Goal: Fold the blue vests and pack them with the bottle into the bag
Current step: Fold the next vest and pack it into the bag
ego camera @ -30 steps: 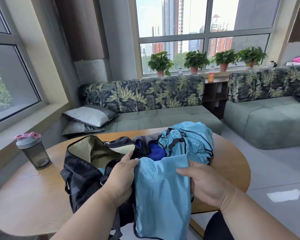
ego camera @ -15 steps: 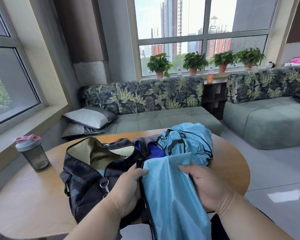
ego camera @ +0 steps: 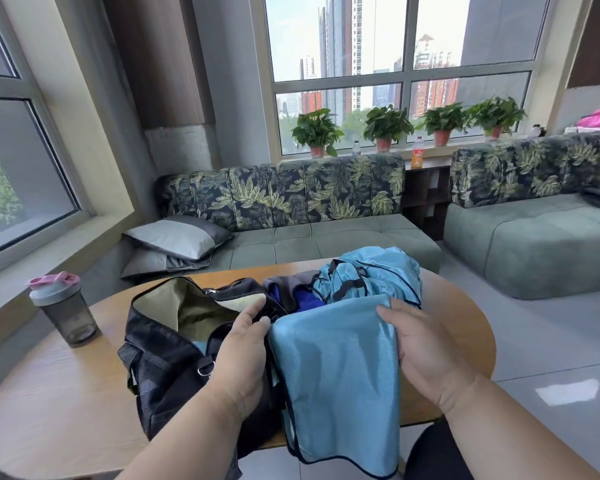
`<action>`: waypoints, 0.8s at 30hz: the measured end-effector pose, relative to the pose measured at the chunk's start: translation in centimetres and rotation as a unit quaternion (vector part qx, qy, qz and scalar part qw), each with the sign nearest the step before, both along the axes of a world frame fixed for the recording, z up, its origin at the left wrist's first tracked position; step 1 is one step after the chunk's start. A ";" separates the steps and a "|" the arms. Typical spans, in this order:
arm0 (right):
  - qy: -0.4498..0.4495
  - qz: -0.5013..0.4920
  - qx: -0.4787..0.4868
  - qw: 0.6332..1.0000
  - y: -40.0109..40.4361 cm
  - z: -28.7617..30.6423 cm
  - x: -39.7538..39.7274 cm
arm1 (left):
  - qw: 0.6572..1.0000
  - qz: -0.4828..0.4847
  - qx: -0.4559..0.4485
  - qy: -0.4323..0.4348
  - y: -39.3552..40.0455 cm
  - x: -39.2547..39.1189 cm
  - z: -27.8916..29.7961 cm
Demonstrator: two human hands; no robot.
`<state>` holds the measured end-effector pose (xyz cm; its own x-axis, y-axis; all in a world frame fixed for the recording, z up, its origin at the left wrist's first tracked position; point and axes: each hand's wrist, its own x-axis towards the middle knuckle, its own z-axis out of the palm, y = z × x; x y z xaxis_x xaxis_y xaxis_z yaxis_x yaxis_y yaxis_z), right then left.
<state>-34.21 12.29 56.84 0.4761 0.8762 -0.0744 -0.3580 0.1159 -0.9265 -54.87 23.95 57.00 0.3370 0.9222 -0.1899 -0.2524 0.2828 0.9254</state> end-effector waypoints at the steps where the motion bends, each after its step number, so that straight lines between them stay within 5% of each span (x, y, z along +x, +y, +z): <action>1: -0.010 -0.008 0.005 1.000 -0.1 0.0 0.0 | 1.000 0.009 0.010 0.000 0.0 0.0 0.1; 6: -0.088 -0.031 0.019 0.995 -0.9 0.6 -0.2 | 0.989 0.032 0.114 0.084 -1.0 -0.1 1.3; 14: -0.230 -0.108 0.038 0.966 -1.9 2.1 1.1 | 0.952 -0.140 0.201 0.182 -0.5 -1.6 3.5; 20: -0.239 -0.127 0.059 0.961 -2.1 1.8 1.7 | 0.840 -0.135 0.351 0.390 0.1 -2.2 3.3; 24: -0.247 -0.119 0.059 0.960 -2.2 1.8 2.0 | 0.791 -0.085 0.398 0.457 0.1 -1.7 3.7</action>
